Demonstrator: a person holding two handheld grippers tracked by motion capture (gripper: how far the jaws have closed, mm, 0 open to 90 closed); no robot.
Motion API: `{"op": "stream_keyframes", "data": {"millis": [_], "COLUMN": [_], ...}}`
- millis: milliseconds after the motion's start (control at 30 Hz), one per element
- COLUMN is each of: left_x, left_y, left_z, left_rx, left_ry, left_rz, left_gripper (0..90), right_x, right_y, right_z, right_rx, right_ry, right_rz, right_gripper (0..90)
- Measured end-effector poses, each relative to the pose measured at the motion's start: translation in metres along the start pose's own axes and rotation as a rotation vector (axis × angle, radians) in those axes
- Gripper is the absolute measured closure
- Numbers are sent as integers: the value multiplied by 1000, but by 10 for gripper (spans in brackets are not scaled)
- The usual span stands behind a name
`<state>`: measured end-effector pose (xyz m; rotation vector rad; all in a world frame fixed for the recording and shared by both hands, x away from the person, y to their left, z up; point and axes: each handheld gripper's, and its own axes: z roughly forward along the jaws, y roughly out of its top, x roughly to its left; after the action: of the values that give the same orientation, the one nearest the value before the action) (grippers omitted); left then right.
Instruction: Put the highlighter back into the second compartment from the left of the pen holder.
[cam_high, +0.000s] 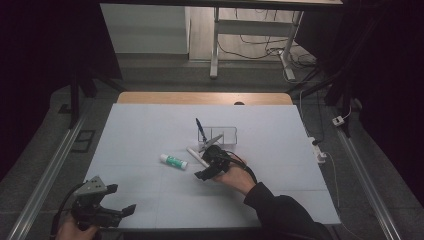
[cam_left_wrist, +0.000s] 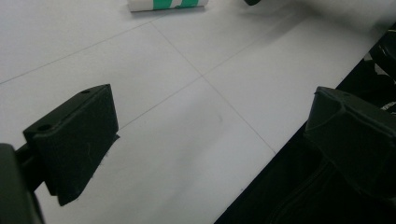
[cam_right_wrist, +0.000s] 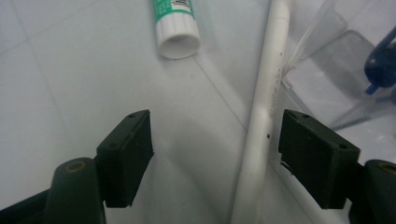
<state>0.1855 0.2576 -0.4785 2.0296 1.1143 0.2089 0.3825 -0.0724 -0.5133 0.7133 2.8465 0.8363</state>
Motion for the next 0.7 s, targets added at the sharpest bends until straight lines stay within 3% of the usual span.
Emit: {"op": "stream_keyframes", "data": {"millis": [333,500,567,700], "left_x": [0,0,0,0], "left_y": [0,0,0,0], "left_z": [0,0,0,0], "left_rx": [1,1,1,1], "left_ry": [1,0,0,-1], "left_rz": [1,1,1,2], "left_gripper": [26,26,26,26], "right_x": [-1,0,2,2], "right_y": [8,13,14,16], "right_z": [9,11,12,12], "right_rx": [-1,-2,1,12], "right_ry": [-83,-93,-102,-93], "right_rz": [-7,-27,-31,17], "right_gripper": [557,733,758,784]}}
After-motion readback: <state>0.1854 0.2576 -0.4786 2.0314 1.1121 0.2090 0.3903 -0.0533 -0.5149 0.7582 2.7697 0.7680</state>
